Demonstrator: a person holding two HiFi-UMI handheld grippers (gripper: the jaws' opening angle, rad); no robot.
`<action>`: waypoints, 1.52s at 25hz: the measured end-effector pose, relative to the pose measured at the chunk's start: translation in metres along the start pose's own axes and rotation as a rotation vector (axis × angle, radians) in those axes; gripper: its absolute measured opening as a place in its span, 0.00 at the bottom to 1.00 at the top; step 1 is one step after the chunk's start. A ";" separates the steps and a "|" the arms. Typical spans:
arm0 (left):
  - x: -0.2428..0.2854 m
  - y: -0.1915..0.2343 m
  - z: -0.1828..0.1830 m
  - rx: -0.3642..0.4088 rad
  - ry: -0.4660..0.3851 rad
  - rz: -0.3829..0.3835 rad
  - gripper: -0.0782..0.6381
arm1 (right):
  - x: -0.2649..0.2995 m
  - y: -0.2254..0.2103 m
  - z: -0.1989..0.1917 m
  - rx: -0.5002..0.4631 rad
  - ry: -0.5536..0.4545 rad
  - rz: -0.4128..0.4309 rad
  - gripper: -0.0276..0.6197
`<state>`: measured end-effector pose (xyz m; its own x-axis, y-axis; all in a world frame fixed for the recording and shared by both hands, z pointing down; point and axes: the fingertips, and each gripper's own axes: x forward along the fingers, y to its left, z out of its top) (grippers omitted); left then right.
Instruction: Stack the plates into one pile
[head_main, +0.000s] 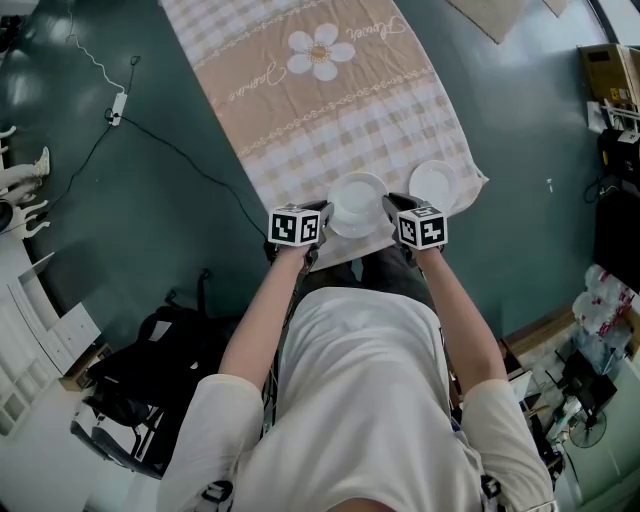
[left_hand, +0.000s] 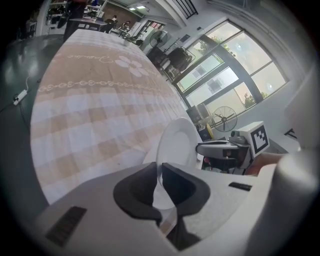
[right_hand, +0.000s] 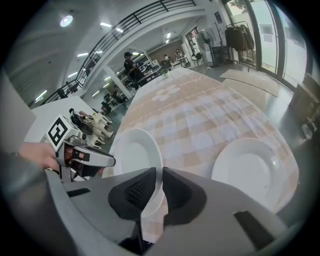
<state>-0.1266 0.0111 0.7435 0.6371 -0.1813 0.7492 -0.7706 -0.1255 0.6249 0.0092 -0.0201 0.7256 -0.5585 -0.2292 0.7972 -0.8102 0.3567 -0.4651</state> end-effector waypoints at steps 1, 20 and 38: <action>0.001 0.001 -0.004 -0.004 0.005 -0.005 0.16 | 0.001 0.001 -0.003 0.002 0.004 -0.001 0.14; 0.010 0.016 -0.035 0.096 0.087 0.045 0.17 | 0.022 0.003 -0.047 0.043 0.094 -0.011 0.14; 0.014 0.008 -0.036 0.201 0.108 0.110 0.35 | 0.023 0.004 -0.049 -0.040 0.115 -0.045 0.26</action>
<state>-0.1236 0.0423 0.7666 0.5390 -0.1011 0.8362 -0.8171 -0.3038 0.4899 0.0019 0.0206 0.7616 -0.4956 -0.1417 0.8569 -0.8251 0.3851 -0.4135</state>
